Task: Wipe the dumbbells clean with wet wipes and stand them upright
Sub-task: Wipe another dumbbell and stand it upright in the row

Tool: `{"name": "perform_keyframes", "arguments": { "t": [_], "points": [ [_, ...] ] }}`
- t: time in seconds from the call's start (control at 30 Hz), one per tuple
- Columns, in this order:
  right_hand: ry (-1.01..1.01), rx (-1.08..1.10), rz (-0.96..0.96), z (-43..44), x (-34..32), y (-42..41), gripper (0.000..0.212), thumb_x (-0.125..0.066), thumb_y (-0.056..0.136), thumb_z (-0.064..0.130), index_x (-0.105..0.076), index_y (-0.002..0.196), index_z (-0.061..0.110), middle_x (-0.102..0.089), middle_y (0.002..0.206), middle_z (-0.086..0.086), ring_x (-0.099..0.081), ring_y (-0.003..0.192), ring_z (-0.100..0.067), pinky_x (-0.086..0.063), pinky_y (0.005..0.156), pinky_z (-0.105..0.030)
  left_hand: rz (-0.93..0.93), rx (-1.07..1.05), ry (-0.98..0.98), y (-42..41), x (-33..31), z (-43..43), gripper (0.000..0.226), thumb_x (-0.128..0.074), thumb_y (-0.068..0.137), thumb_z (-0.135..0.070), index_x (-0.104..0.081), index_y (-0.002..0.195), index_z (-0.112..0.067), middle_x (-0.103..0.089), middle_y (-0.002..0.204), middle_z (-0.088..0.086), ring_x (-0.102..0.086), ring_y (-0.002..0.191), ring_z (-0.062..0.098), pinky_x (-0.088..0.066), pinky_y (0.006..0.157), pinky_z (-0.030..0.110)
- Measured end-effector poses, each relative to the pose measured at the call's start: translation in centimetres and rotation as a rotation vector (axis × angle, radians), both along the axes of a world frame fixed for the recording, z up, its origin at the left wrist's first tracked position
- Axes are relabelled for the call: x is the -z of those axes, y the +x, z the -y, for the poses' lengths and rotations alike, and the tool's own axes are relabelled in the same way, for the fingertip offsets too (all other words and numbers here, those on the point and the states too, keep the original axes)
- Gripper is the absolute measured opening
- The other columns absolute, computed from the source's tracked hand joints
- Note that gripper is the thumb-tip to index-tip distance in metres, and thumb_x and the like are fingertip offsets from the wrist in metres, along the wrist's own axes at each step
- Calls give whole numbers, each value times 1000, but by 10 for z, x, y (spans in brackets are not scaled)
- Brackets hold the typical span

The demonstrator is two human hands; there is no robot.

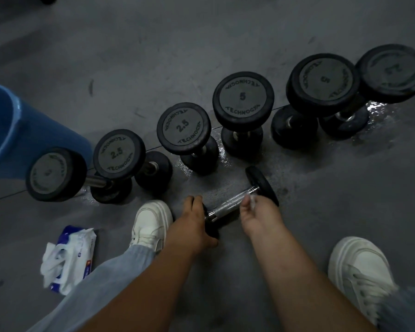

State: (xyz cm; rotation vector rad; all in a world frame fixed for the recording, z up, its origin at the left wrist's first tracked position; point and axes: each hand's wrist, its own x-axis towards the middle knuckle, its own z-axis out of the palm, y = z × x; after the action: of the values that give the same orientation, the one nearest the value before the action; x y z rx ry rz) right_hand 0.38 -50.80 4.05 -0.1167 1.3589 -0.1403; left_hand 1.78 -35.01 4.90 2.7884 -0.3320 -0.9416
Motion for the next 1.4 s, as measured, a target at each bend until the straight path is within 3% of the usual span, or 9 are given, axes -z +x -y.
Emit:
{"name": "perform_keyframes", "arguments": {
  "t": [0.1, 0.23, 0.33, 0.6, 0.73, 0.83, 0.93, 1.17, 1.4],
  "points": [
    [-607, -524, -50, -19, -11, -8, 21, -45, 89, -6, -61, 85, 7, -59, 80, -7, -54, 64, -12, -47, 53, -14, -9, -1, -8, 1, 0, 0, 118, -86, 56, -41, -19, 150, -18, -17, 154, -3, -54, 123, 21, -52, 90, 35],
    [-1484, -1264, -196, -35, 9, -33, 60, -45, 85, -2, -37, 143, 10, -35, 143, -8, -45, 118, -24, -43, 97, -26, -10, -8, -22, 1, 2, -1, 118, -85, 55, -41, -18, 150, -18, -18, 153, -3, -57, 120, 22, -53, 89, 36],
    [-1596, -1623, -281, -27, 19, -58, 85, -47, 79, 0, -8, 153, 17, -7, 158, 3, -41, 120, -25, -52, 84, -35, -11, -17, -18, 0, 2, -2, 118, -86, 54, -42, -20, 149, -20, -18, 151, -5, -59, 117, 23, -53, 88, 38],
    [-1610, -1852, -113, 3, 23, -26, 70, -37, 91, -1, -12, 153, 19, 0, 160, 11, -35, 136, -21, -43, 100, -30, -17, -9, -19, 2, 1, -2, 120, -88, 54, -42, -19, 150, -19, -18, 151, -4, -57, 120, 23, -53, 89, 38],
    [-1203, -1200, 56, 0, 5, -34, 34, -44, 93, 3, -65, 114, 21, -62, 119, 12, -60, 107, -4, -48, 92, -21, -21, -6, -23, 1, 2, -2, 123, -88, 54, -42, -16, 151, -19, -14, 154, -3, -56, 122, 25, -52, 92, 38],
    [-557, -490, -26, -11, 11, -35, 24, -47, 94, -2, -66, 92, 13, -66, 85, -1, -64, 65, -3, -49, 50, -14, -20, -2, -16, 1, 2, -1, 123, -88, 55, -42, -17, 152, -18, -15, 155, -2, -54, 125, 24, -51, 93, 38],
    [81, -58, 4, -9, 21, -22, 23, -38, 99, -2, -55, 86, 5, -55, 83, -8, -55, 70, -10, -46, 42, -11, -10, -5, -18, -1, 1, -1, 123, -88, 55, -41, -17, 152, -18, -16, 155, -2, -52, 126, 23, -51, 94, 36],
    [155, 16, 99, 1, 21, -30, 33, -31, 96, -7, -57, 91, 14, -57, 94, -8, -54, 84, -17, -41, 67, -21, -10, -7, -1, 1, -2, -1, 123, -89, 55, -43, -16, 152, -19, -15, 155, -3, -52, 126, 22, -50, 94, 35],
    [256, 238, 118, 11, 26, -17, 14, -42, 97, -2, -52, 86, 0, -57, 59, -7, -52, 33, -7, -40, 34, -12, -22, -27, -7, -2, -4, 1, 121, -90, 56, -38, -18, 152, -19, -17, 157, -1, -52, 126, 25, -48, 92, 36]
  ]
}}
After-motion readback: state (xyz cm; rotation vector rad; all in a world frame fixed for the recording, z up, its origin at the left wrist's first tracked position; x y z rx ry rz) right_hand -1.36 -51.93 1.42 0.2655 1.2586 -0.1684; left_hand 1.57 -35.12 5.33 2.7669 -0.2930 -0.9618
